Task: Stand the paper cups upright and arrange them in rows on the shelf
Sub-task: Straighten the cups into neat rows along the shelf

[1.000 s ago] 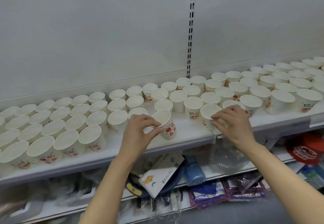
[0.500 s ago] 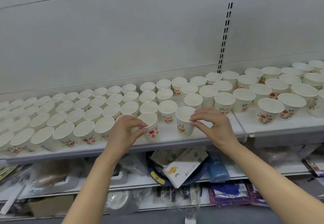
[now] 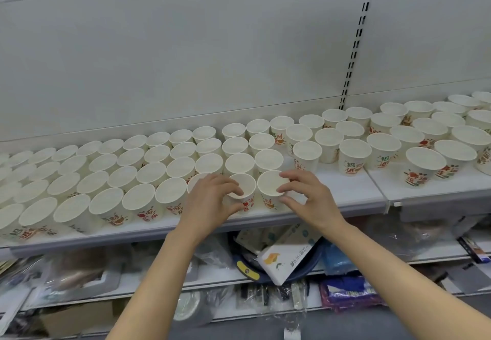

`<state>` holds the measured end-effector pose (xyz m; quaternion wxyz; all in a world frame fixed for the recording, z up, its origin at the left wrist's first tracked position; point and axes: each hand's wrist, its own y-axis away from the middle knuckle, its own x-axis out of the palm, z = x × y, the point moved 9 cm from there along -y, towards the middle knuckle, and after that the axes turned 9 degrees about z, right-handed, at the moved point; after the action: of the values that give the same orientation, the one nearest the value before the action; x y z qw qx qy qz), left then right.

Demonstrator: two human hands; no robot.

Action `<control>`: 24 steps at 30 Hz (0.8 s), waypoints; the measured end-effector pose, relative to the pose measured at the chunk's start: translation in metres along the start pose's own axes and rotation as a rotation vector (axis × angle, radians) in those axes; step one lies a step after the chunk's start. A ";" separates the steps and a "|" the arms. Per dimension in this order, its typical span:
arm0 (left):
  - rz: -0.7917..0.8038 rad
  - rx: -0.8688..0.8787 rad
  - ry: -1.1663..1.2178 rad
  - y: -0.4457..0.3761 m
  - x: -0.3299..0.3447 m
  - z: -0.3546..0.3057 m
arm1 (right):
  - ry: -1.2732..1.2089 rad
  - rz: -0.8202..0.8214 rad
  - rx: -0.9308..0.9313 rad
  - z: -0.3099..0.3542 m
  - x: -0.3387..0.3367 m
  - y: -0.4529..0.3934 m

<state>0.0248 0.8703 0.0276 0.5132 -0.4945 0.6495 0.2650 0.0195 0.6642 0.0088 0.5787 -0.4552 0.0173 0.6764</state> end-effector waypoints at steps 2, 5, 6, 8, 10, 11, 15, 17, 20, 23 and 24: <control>-0.013 0.016 -0.026 -0.002 -0.001 -0.002 | 0.008 0.010 0.012 0.003 0.007 -0.001; -0.023 0.024 -0.032 -0.003 -0.001 -0.002 | 0.040 0.035 0.028 0.007 0.017 -0.003; -0.038 0.018 -0.015 -0.002 -0.002 -0.001 | 0.047 0.032 0.028 0.008 0.018 -0.003; -0.079 -0.006 0.038 -0.002 -0.007 0.003 | 0.061 -0.017 0.034 0.010 0.008 0.000; -0.112 -0.030 0.090 -0.005 -0.013 0.003 | 0.099 -0.112 0.050 0.005 -0.013 0.005; -0.125 -0.030 0.112 -0.008 -0.016 0.000 | 0.125 -0.158 0.071 -0.001 -0.025 0.007; -0.122 0.034 0.114 -0.041 -0.019 -0.033 | 0.344 -0.313 0.186 -0.042 -0.078 0.017; -0.082 0.072 0.100 -0.066 -0.012 -0.056 | 0.476 -0.359 0.218 -0.061 -0.102 0.018; -0.001 0.166 0.014 -0.108 0.010 -0.100 | 0.580 -0.352 0.218 -0.084 -0.124 0.010; 0.140 0.174 -0.182 -0.141 0.043 -0.125 | 0.585 -0.295 0.181 -0.097 -0.131 -0.002; 0.165 0.161 -0.230 -0.147 0.050 -0.128 | 0.576 -0.281 0.158 -0.101 -0.133 -0.006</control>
<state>0.1085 0.6886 0.0476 0.5987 -0.3633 0.6439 0.3083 0.0730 0.5091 0.0372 0.6712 -0.5793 0.1698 0.4302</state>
